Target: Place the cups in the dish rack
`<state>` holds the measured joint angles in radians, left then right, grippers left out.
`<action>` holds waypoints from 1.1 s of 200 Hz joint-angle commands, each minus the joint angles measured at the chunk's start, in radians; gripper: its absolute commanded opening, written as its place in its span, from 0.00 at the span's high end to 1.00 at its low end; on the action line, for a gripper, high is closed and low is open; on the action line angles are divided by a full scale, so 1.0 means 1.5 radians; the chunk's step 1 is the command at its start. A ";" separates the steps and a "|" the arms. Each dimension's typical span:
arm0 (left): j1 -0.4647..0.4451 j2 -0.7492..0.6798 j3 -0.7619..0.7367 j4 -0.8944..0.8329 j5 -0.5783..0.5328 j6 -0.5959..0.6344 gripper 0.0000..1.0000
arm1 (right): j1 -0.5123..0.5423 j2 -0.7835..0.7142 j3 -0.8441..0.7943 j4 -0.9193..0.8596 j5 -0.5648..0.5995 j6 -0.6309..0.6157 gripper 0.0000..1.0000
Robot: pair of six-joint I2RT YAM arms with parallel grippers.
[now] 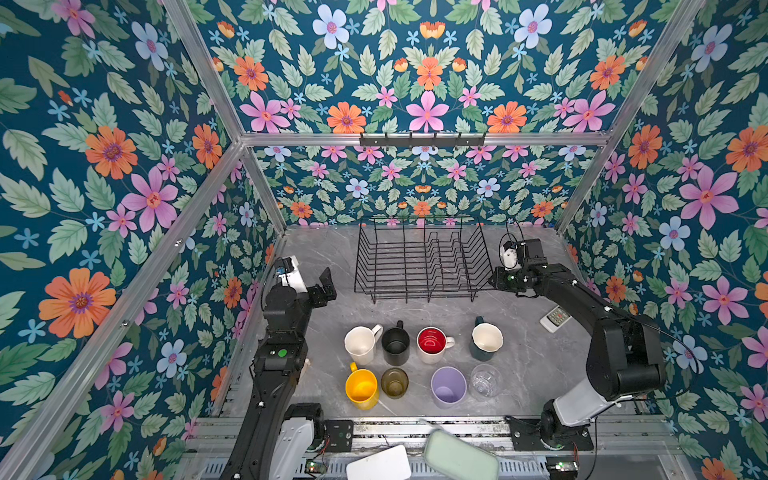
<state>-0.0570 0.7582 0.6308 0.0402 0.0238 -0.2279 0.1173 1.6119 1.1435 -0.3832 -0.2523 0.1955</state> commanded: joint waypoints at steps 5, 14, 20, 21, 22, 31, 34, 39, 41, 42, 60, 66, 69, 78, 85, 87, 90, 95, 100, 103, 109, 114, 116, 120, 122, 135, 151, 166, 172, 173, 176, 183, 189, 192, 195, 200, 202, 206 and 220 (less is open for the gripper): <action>0.001 0.002 0.002 0.007 0.008 0.009 0.00 | 0.001 0.006 0.004 0.007 0.014 -0.012 0.79; 0.001 0.003 0.002 0.006 0.010 0.008 0.00 | 0.001 0.005 0.004 0.007 0.016 -0.012 0.82; 0.001 0.004 0.002 0.006 0.012 0.008 0.00 | 0.001 0.006 0.003 0.007 0.016 -0.014 0.83; 0.001 0.004 0.002 0.006 0.012 0.008 0.00 | 0.001 0.006 0.003 0.008 0.016 -0.014 0.83; 0.001 0.004 0.002 0.006 0.013 0.008 0.00 | 0.001 0.006 0.003 0.007 0.016 -0.014 0.83; 0.001 0.005 0.002 0.007 0.017 0.008 0.00 | 0.001 0.006 0.002 0.007 0.018 -0.014 0.85; 0.001 0.005 0.002 0.007 0.018 0.007 0.00 | 0.002 0.006 0.001 0.007 0.018 -0.014 0.86; 0.001 0.006 0.002 0.008 0.020 0.007 0.00 | 0.002 0.006 0.000 0.007 0.019 -0.016 0.87; 0.001 0.006 0.002 0.008 0.021 0.007 0.00 | 0.002 0.006 0.000 0.007 0.019 -0.016 0.87; 0.001 0.007 0.002 0.007 0.021 0.007 0.00 | 0.002 0.006 -0.001 0.007 0.019 -0.016 0.87; 0.001 0.010 0.003 0.007 0.024 0.007 0.00 | 0.003 0.005 -0.004 0.005 0.026 -0.020 0.91; 0.001 0.010 0.003 0.007 0.025 0.007 0.00 | 0.004 0.003 -0.006 0.004 0.027 -0.020 0.92; 0.001 0.011 0.003 0.006 0.026 0.007 0.00 | 0.004 0.003 -0.007 0.004 0.027 -0.021 0.92; 0.001 0.011 0.003 0.006 0.027 0.007 0.00 | 0.005 0.001 -0.011 0.005 0.028 -0.021 0.93; 0.000 0.012 0.003 0.006 0.027 0.007 0.00 | 0.004 0.000 -0.014 0.007 0.028 -0.021 0.94; 0.001 0.012 0.003 0.006 0.027 0.007 0.00 | 0.005 -0.001 -0.015 0.008 0.027 -0.021 0.94; 0.001 0.012 0.003 0.006 0.027 0.007 0.00 | 0.005 -0.001 -0.016 0.008 0.027 -0.022 0.95; 0.001 0.012 0.003 0.006 0.027 0.007 0.00 | 0.006 -0.002 -0.018 0.008 0.026 -0.021 0.96; 0.001 0.013 0.003 0.006 0.027 0.007 0.00 | 0.006 -0.002 -0.020 0.008 0.026 -0.021 0.96; 0.001 0.013 0.003 0.006 0.027 0.007 0.00 | 0.006 -0.002 -0.020 0.008 0.026 -0.021 0.97; 0.001 0.013 0.003 0.006 0.028 0.006 0.00 | 0.006 -0.003 -0.022 0.008 0.026 -0.021 0.98; 0.001 0.014 0.003 0.006 0.028 0.007 0.00 | 0.007 -0.003 -0.023 0.008 0.026 -0.021 0.98; 0.001 0.014 0.003 0.006 0.029 0.007 0.00 | 0.006 -0.004 -0.024 0.008 0.026 -0.021 0.98; 0.001 0.014 0.003 0.006 0.029 0.007 0.00 | 0.007 -0.004 -0.025 0.007 0.026 -0.021 0.99; 0.001 0.014 0.003 0.007 0.029 0.007 0.00 | 0.007 -0.004 -0.025 0.007 0.026 -0.022 0.99; 0.001 0.015 0.003 0.006 0.028 0.007 0.00 | 0.007 -0.007 -0.028 0.006 0.028 -0.020 0.99; 0.001 0.015 0.004 0.005 0.027 0.007 0.00 | 0.008 -0.012 -0.032 0.005 0.028 -0.018 1.00; 0.001 0.014 0.004 0.004 0.026 0.007 0.00 | 0.008 -0.017 -0.035 0.002 0.029 -0.014 1.00; 0.001 0.014 0.004 0.004 0.027 0.007 0.00 | 0.008 -0.020 -0.037 0.001 0.029 -0.013 1.00; 0.001 0.014 0.004 0.004 0.027 0.007 0.00 | 0.009 -0.020 -0.037 0.000 0.029 -0.013 1.00; 0.001 0.013 0.004 0.004 0.026 0.007 0.00 | 0.009 -0.022 -0.038 0.001 0.029 -0.012 1.00; 0.001 0.014 0.004 0.004 0.026 0.007 0.00 | 0.009 -0.026 -0.043 0.000 0.029 -0.012 1.00; 0.001 0.014 0.004 0.004 0.026 0.007 0.00 | 0.009 -0.029 -0.047 0.001 0.029 -0.012 1.00; 0.001 0.014 0.003 0.004 0.026 0.007 0.00 | 0.009 -0.031 -0.049 0.000 0.030 -0.012 1.00; 0.001 0.014 0.004 0.004 0.026 0.007 0.00 | 0.009 -0.033 -0.051 0.000 0.030 -0.011 1.00; 0.001 0.015 0.004 0.004 0.026 0.007 0.00 | 0.009 -0.035 -0.054 0.000 0.030 -0.011 1.00; 0.001 0.015 0.004 0.004 0.027 0.007 0.00 | 0.009 -0.036 -0.056 0.000 0.030 -0.012 1.00; 0.001 0.016 0.004 0.004 0.027 0.007 0.00 | 0.009 -0.039 -0.058 0.000 0.031 -0.010 1.00; 0.001 0.017 0.005 0.003 0.029 0.007 0.00 | 0.009 -0.047 -0.067 -0.003 0.031 -0.005 1.00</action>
<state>-0.0570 0.7815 0.6312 0.0402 0.0608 -0.2279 0.1280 1.5570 1.0618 -0.3321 -0.2058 0.2043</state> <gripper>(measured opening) 0.996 0.070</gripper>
